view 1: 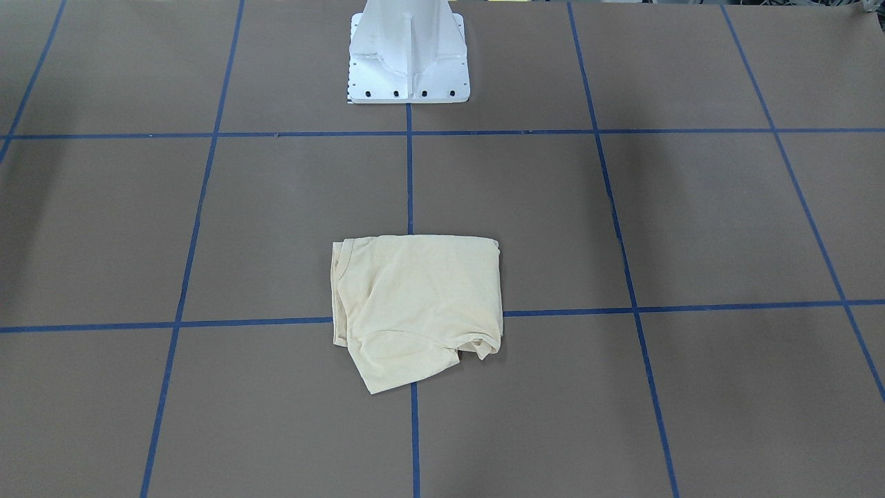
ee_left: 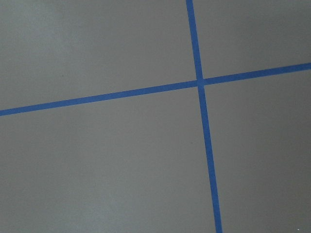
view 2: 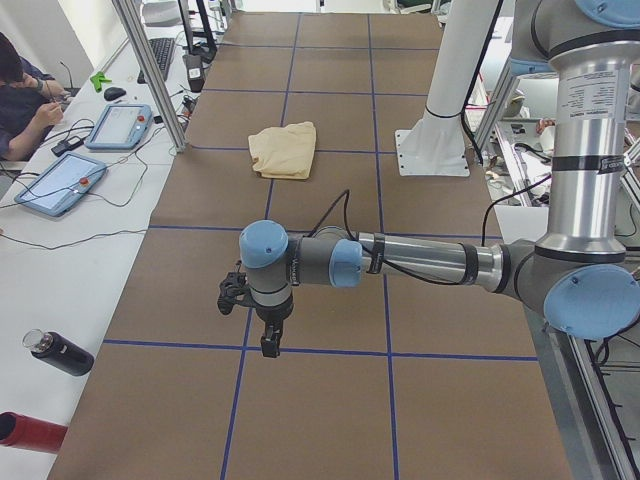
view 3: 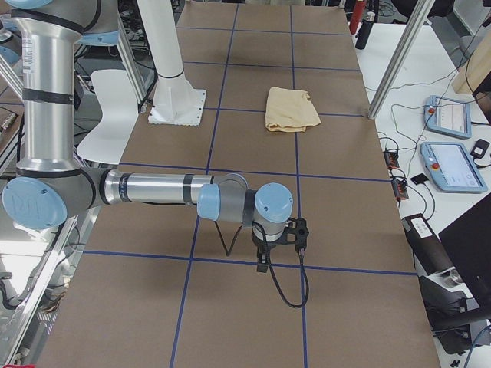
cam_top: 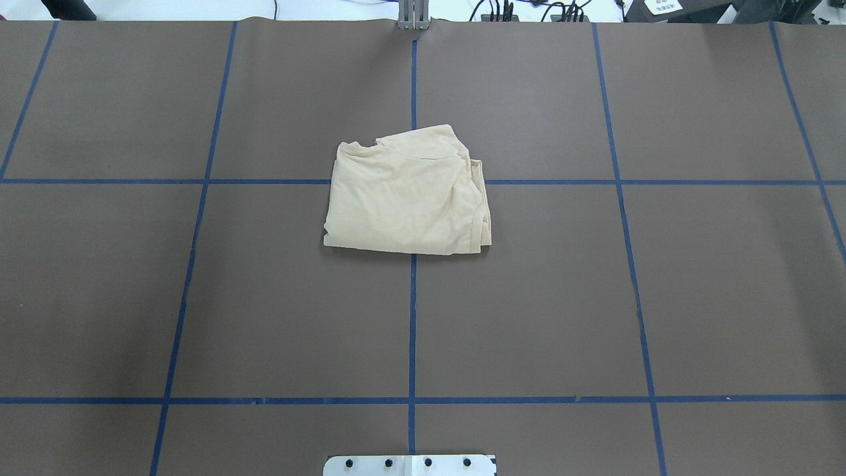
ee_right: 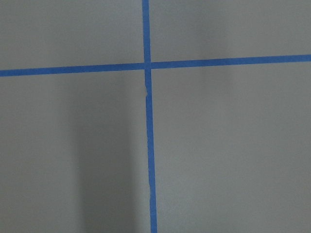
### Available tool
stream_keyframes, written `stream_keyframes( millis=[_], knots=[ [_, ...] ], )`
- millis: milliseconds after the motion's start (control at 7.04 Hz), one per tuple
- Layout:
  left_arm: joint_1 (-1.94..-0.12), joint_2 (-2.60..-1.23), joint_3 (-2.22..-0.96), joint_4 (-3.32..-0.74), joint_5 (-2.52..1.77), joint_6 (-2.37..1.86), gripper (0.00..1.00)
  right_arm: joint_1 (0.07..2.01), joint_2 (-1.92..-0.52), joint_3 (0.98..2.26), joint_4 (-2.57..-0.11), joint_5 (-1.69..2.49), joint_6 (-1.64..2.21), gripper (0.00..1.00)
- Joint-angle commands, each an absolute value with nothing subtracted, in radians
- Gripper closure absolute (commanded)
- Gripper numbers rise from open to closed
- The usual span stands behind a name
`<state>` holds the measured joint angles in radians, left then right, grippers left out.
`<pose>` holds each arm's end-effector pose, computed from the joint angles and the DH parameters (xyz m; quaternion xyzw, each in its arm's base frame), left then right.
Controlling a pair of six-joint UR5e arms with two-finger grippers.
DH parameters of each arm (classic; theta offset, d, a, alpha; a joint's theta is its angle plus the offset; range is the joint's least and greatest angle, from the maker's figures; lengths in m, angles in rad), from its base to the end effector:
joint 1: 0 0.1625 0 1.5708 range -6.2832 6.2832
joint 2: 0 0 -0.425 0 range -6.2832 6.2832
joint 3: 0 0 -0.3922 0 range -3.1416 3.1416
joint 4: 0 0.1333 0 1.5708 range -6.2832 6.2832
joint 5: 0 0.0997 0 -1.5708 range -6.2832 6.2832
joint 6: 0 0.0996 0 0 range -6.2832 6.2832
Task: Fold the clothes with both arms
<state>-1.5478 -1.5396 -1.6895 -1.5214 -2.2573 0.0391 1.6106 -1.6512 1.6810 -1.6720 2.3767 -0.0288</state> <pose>-0.0591 -0.4815 0.6262 0.0206 0.3363 0.0356 0.9408 0.0794 -0.4496 0.6503 -0.0194 -0.3928 0.0191 0.9192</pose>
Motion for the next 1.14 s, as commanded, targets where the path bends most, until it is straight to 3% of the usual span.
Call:
stream_keyframes(
  millis=[0, 994],
  knots=[
    [-1.548, -1.539, -1.687, -1.522, -2.266, 0.023, 0.0, 1.611, -1.651, 1.68, -1.672, 2.373, -0.028, 0.0],
    [-1.546, -1.54, -1.687, -1.523, -2.266, 0.02, 0.0, 1.612, -1.649, 1.68, -1.618, 2.327, -0.014, 0.0]
  ],
)
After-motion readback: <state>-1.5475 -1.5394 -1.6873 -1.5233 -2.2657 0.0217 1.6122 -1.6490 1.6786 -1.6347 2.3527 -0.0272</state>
